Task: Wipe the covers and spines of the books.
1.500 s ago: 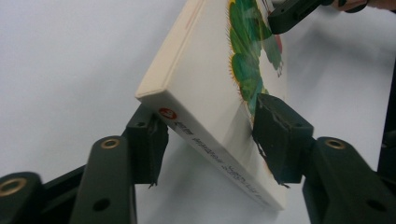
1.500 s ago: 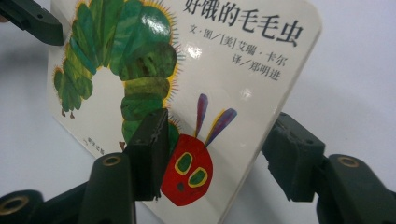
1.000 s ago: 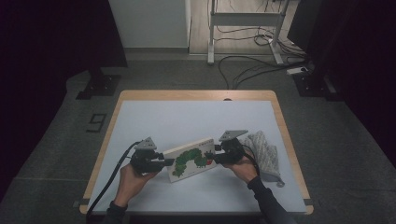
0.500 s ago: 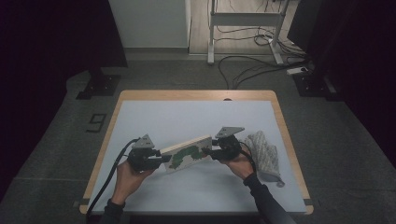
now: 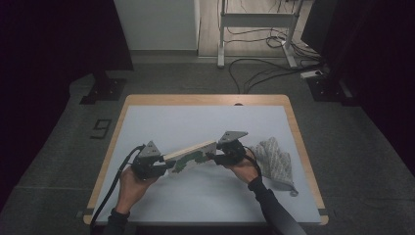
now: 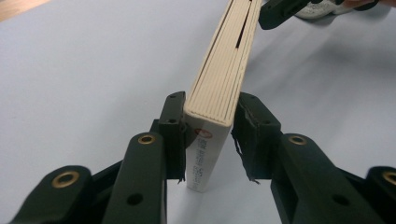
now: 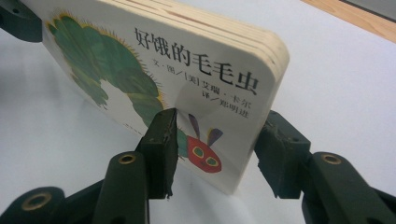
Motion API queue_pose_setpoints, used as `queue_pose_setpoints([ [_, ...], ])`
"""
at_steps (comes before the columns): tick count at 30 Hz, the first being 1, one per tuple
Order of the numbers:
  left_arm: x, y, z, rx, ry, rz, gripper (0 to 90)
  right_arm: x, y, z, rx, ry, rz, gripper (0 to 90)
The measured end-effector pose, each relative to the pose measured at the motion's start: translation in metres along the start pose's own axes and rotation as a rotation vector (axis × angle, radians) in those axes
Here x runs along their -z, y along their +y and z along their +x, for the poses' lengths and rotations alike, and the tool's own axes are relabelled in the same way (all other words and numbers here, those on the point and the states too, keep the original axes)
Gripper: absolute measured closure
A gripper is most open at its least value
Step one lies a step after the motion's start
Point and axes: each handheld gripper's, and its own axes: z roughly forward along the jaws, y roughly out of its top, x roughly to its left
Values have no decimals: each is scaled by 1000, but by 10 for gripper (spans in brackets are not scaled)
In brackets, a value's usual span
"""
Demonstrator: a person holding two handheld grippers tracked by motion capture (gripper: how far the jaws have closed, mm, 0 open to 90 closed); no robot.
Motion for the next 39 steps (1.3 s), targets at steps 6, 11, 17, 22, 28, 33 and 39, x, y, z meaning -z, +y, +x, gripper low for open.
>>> queue_pose_setpoints([
  [6, -1, 0, -1, -8, 2, -4, 640, 0, 0, 1, -1, 3, 6, 476],
  [11, -1, -1, -1, -10, 2, -10, 638, 0, 1, 2, 9, 5, 10, 408],
  [17, -2, -1, -2, -15, -11, -25, 615, 8, -1, 3, 26, -26, 32, 299],
  [22, -3, -1, -3, -19, -7, -28, 592, 21, -5, -2, 11, -49, 35, 239],
  [28, -4, -1, -3, -23, 2, -25, 571, 41, -11, -13, -10, -81, 38, 192],
  [33, -4, -2, -4, -25, 4, -28, 563, 56, -19, -22, -26, -112, 53, 184],
  [39, -5, -3, -4, -24, 2, -27, 544, 76, -31, -32, -51, -156, 65, 161],
])
